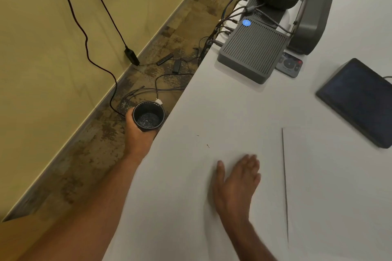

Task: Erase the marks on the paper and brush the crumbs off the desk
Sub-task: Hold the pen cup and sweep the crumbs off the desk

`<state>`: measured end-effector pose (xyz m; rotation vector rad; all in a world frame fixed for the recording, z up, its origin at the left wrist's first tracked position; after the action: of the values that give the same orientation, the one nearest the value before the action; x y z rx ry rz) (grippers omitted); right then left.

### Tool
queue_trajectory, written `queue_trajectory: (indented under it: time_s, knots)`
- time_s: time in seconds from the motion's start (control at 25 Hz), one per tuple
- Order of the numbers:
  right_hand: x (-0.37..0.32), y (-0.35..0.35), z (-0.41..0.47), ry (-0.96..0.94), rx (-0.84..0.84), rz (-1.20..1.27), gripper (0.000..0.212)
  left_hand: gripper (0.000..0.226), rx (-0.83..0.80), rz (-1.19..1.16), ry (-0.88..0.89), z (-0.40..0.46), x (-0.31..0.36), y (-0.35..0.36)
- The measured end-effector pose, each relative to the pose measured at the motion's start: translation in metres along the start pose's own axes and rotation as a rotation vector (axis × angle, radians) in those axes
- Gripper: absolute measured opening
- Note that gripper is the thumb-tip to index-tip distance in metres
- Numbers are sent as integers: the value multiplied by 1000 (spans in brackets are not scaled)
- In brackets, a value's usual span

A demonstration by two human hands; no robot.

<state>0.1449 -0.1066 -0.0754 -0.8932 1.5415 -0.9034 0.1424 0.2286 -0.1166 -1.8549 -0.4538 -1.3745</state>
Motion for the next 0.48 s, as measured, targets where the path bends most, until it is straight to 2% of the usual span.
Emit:
queue_trajectory:
  time_s: [0.08, 0.16, 0.32, 0.4, 0.48]
  knots:
    - [-18, 24, -21, -26, -78, -55, 87, 97, -4, -2, -9, 0, -1, 1]
    - [-58, 46, -17, -89, -113, -53, 84, 99, -11, 5, -20, 1, -4, 1]
    - [-152, 68, 5, -377, -267, 133, 67, 102, -22, 26, -34, 2, -8, 3]
    - [-153, 54, 1, -419, -291, 292, 63, 103, -36, 32, -38, 2, -9, 4]
    - [-105, 34, -3, -293, -141, 296, 68, 105, -46, 35, -40, 2, -10, 4]
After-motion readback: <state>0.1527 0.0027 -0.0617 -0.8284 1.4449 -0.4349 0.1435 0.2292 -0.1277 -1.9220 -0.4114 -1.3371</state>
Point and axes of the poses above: each hand's wrist, its own z-axis towards the middle knuckle, its own y-axis out of the palm, x = y × z, the point moved 10 cm from there along z, towards the middle knuckle, and after that the axes turned 4 degrees about x, right-handed, at the moved point
